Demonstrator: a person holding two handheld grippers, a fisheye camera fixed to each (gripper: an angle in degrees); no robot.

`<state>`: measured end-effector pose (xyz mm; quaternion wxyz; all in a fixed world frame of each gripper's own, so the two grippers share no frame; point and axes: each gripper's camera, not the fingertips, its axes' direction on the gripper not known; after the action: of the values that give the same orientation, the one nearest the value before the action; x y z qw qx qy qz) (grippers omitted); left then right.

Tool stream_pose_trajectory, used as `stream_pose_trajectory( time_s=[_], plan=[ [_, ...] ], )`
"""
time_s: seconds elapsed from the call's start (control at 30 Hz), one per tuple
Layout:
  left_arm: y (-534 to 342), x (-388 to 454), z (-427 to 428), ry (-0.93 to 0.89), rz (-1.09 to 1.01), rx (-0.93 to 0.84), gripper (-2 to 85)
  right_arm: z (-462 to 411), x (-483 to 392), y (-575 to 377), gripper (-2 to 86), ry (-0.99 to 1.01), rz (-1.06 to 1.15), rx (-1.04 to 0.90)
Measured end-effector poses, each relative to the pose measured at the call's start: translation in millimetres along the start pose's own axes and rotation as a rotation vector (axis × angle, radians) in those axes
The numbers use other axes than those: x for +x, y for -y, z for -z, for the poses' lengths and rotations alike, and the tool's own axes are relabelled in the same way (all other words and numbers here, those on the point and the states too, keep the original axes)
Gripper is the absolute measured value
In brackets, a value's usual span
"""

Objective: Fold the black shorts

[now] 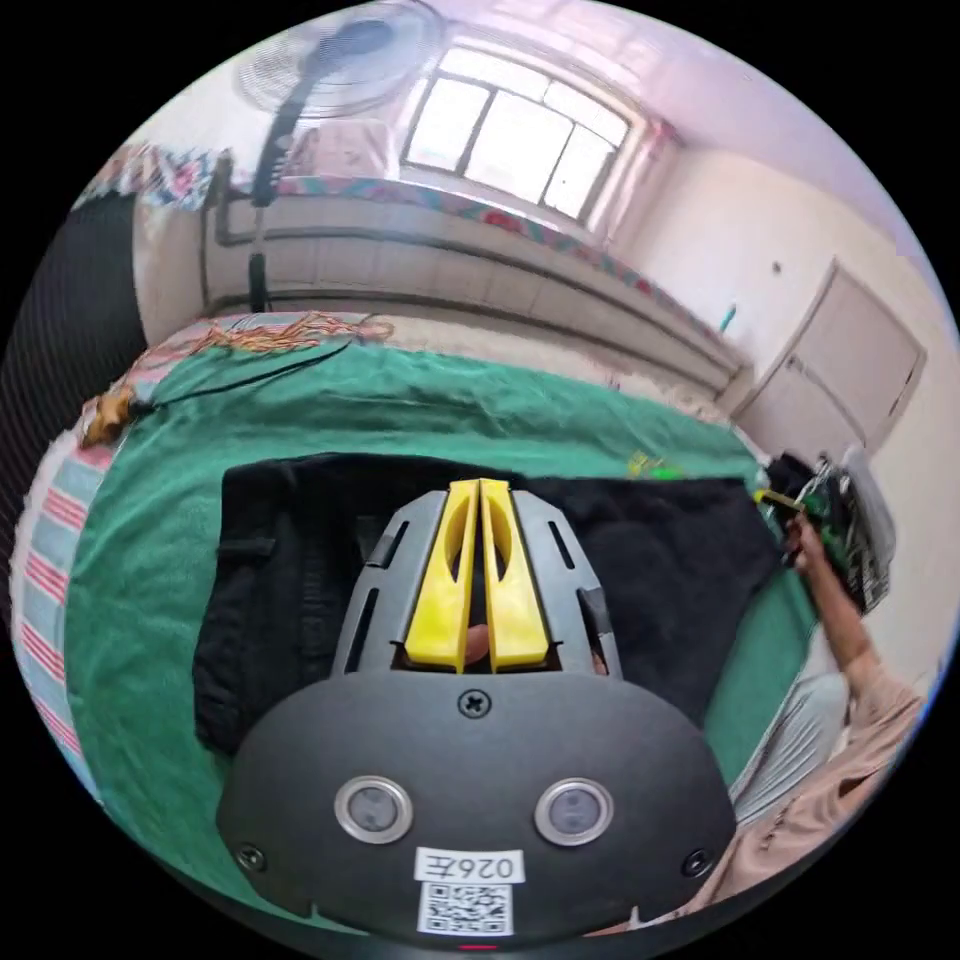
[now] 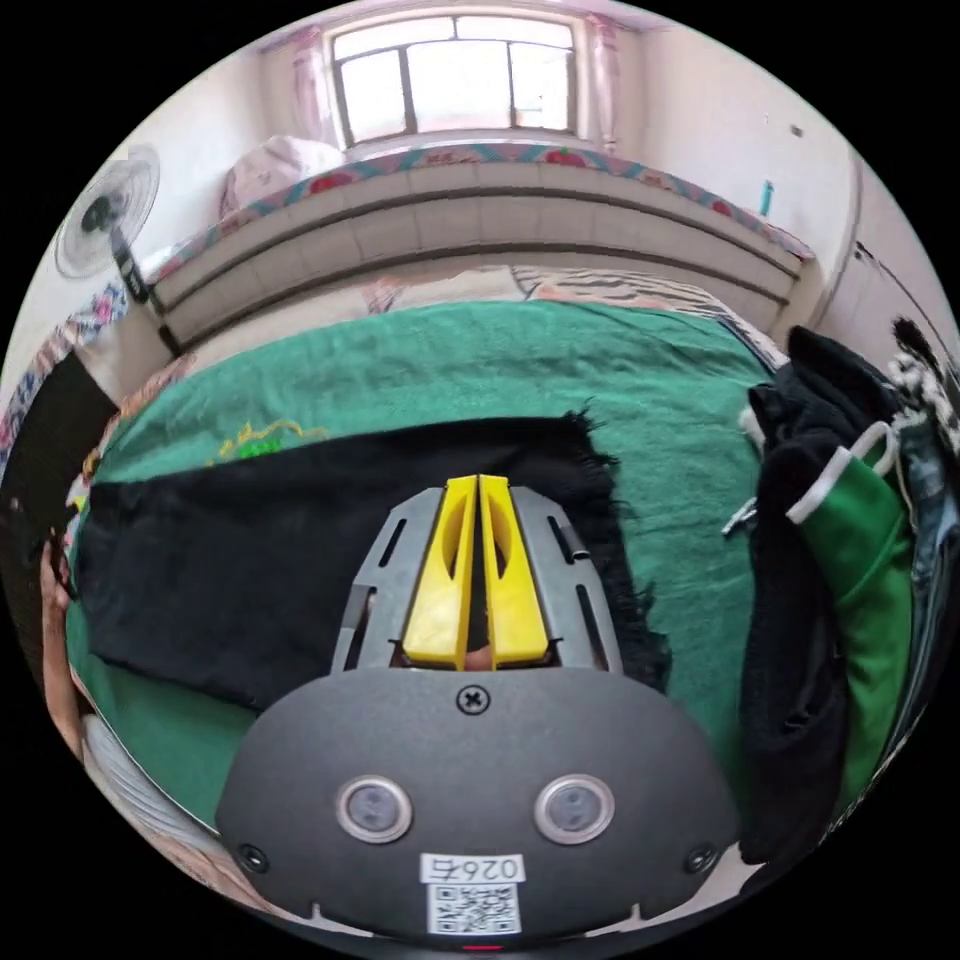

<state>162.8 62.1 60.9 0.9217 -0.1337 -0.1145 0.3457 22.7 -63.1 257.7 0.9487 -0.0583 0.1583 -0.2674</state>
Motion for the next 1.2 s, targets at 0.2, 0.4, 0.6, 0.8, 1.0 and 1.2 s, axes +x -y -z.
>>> stream_pose_trajectory(
  time_s=[0.2, 0.4, 0.6, 0.8, 1.0, 1.2],
  plan=[
    [-19.8, -39.0, -11.9, -0.104, 0.174, -0.071, -0.9, -18.5, 94.3, -6.4, -1.3, -0.206, 0.038, -0.029],
    [-78.1, -78.1, 31.7, -0.307, 0.493, 0.108, -0.9, 45.8, 196.5, 7.7, -1.1, -0.223, -0.158, -0.135],
    [-63.0, 6.3, 87.2, -0.216, 0.252, 0.161, -1.0, 202.6, 256.5, 30.3, -0.9, -0.192, -0.339, -0.031],
    [12.6, 153.2, 89.0, -0.393, -0.08, 0.157, -0.9, 323.5, 331.5, 21.9, -0.4, 0.111, -0.538, 0.033],
    [80.4, 310.2, 33.7, -0.517, -0.277, 0.067, -1.0, 372.2, 445.0, 10.5, 3.2, 0.281, -0.675, 0.027],
    [115.4, 440.6, -47.2, -0.552, -0.341, -0.026, -0.8, 378.8, 550.1, 4.0, 6.6, 0.551, -0.79, -0.009]
  ],
)
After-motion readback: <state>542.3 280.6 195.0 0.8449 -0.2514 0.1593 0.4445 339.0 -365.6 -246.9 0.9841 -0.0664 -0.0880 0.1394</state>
